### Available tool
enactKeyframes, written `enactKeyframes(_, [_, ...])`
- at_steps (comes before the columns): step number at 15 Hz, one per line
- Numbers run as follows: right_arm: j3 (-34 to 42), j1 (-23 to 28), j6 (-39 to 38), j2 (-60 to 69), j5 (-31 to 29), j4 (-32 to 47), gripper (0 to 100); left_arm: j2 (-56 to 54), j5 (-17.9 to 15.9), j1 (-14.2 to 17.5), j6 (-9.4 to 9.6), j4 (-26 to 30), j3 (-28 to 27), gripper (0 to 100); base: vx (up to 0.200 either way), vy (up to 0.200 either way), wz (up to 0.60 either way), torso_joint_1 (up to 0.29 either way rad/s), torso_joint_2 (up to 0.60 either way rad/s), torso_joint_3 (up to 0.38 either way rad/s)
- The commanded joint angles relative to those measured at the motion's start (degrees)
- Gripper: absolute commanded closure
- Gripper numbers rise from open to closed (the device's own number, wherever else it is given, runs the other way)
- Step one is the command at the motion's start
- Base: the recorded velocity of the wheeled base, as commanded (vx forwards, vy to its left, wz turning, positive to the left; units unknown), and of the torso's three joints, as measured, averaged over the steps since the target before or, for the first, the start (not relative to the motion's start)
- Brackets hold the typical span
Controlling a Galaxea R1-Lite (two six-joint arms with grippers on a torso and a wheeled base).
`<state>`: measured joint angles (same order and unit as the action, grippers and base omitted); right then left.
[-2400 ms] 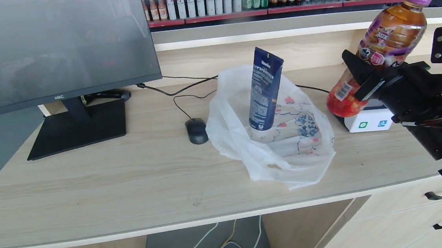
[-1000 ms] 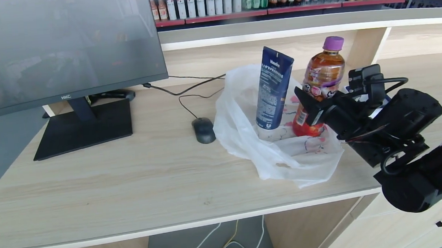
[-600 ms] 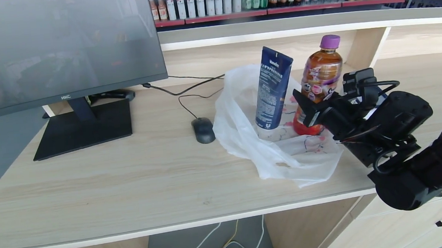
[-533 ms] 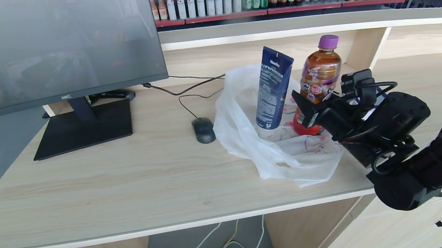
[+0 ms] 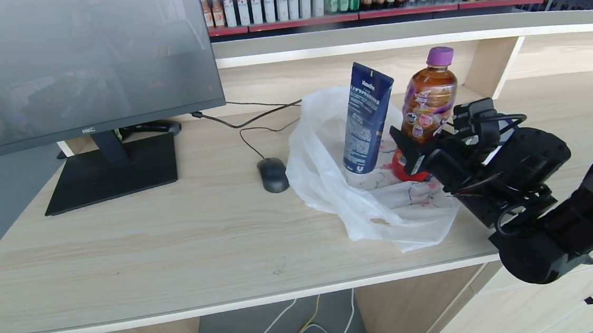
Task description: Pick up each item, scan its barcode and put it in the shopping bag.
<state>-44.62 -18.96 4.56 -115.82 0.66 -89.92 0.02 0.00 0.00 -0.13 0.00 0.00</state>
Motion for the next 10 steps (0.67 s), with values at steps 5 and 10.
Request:
enactKeyframes(5, [-0.03, -0.03, 0.01, -0.19, -0.04, -0.08, 100, -0.02, 0.0, 0.0, -0.04, 0.0, 0.0, 0, 0.0, 0.0, 0.0, 0.0, 0.0, 0.0])
enactKeyframes(10, [0.06, -0.03, 0.01, 0.07, -0.04, -0.08, 0, -0.02, 0.0, 0.09, -0.04, 0.0, 0.0, 0, 0.0, 0.0, 0.0, 0.0, 0.0, 0.0])
